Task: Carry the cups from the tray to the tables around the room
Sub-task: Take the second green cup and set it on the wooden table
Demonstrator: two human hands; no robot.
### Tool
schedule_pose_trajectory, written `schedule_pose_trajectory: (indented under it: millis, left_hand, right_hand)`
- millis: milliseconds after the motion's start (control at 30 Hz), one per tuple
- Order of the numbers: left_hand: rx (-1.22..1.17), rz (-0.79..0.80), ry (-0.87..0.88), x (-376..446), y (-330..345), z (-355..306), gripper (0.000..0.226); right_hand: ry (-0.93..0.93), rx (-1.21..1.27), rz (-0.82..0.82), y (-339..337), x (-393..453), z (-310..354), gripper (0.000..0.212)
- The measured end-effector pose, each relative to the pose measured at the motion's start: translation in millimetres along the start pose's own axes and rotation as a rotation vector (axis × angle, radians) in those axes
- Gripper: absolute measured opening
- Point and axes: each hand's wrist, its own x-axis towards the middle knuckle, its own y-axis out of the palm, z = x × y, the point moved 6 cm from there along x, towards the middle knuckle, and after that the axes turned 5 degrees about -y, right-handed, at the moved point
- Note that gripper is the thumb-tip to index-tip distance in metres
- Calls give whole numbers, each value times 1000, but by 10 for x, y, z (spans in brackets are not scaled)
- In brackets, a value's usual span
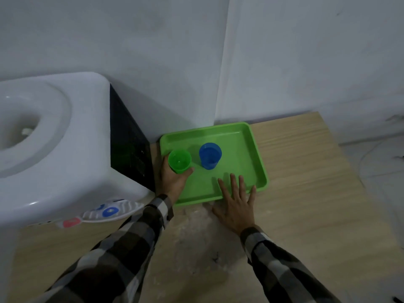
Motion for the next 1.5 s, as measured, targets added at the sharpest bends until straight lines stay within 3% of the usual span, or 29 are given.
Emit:
schedule_pose_trajectory:
  millis: [367,600,800,1067,1500]
  left_hand:
    - [38,55,130,-214,-194,-215,68]
    - [62,151,301,-759,-447,-643,67]
    - [83,282,391,-1345,-657,-896,67]
    - [95,458,499,-2278,-715,-1220,59]
    - [104,656,653,-4143,14,-1358,58]
  right_hand:
    - [130,102,-6,-271,-43,48,94]
    - [264,248,-285,-994,-508,304,92]
    - [392,330,-524,-1494,-1258,535,91]
    - [469,353,-669,-1938,-2268,650,89]
    - [651,295,-753,-2151,-4428,-181,89]
